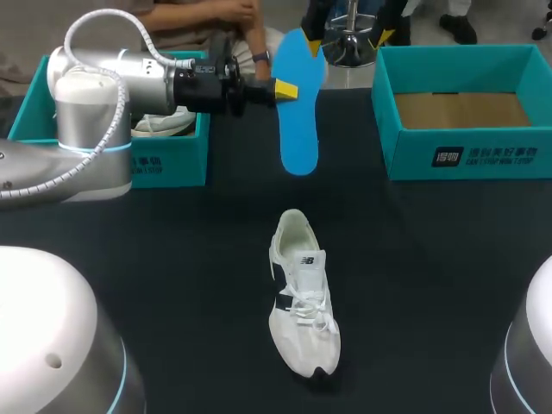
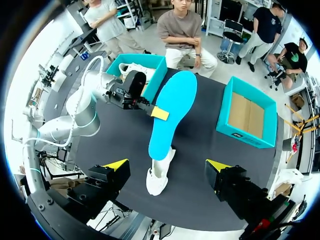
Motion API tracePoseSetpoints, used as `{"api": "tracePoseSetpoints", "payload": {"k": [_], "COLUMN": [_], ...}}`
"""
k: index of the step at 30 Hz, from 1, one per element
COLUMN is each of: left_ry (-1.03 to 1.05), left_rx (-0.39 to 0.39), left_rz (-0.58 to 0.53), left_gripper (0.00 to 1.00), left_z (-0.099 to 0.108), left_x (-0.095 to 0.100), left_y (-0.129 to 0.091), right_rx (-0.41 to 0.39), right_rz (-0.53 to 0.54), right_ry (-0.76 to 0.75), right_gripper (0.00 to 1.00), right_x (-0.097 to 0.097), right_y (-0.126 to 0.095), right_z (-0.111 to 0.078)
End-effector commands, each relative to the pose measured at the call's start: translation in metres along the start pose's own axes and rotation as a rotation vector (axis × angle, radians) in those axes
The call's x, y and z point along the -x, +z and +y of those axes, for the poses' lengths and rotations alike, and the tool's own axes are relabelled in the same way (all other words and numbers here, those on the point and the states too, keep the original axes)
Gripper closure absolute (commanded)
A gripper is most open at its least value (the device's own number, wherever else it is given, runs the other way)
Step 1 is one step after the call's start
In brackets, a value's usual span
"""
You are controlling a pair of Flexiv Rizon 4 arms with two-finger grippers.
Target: Take the shoe out of the shoebox, open the shoe tongue, remove and reinsert the insole, then place the shoe into the shoebox
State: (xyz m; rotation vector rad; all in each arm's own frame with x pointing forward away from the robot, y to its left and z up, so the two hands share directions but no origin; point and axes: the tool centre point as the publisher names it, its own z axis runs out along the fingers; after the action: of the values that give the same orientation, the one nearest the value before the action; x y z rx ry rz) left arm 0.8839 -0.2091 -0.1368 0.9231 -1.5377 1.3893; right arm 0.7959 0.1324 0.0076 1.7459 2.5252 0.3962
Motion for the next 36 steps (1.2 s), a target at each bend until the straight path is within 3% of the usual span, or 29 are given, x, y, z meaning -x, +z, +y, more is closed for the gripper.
{"api": "tracePoseSetpoints", "payload": {"k": [1, 19, 27, 31, 36], "left_ry": [0.000, 0.000, 0.642, 0.807, 0.933], "left_rx": [0.000, 0.000, 0.035, 0.074, 0.114], "left_rz": [-0.002, -0.002, 0.077, 0.135, 0.091], "left_gripper": [1.00, 1.00, 1.00, 1.00, 1.00], "left_z": [0.000, 0.000, -0.001, 0.007, 0.013], "left_x": [0.000, 0.000, -0.035, -0.041, -0.040], "left_y": [0.000, 0.000, -0.016, -0.023, -0.030], "right_rx": [-0.006, -0.006, -0.006, -0.006, -0.006], "right_rz": [-0.003, -0.003, -0.003, -0.003, -0.003], "right_ry": [0.000, 0.000, 0.000, 0.000, 0.000], "right_gripper": [0.00, 0.00, 0.00, 0.00, 0.00], "right_x": [-0.001, -0.001, -0.001, -0.001, -0.001], "right_y": [-0.002, -0.002, -0.002, -0.002, -0.002], "right_z": [0.003, 0.003, 0.003, 0.003, 0.003]}}
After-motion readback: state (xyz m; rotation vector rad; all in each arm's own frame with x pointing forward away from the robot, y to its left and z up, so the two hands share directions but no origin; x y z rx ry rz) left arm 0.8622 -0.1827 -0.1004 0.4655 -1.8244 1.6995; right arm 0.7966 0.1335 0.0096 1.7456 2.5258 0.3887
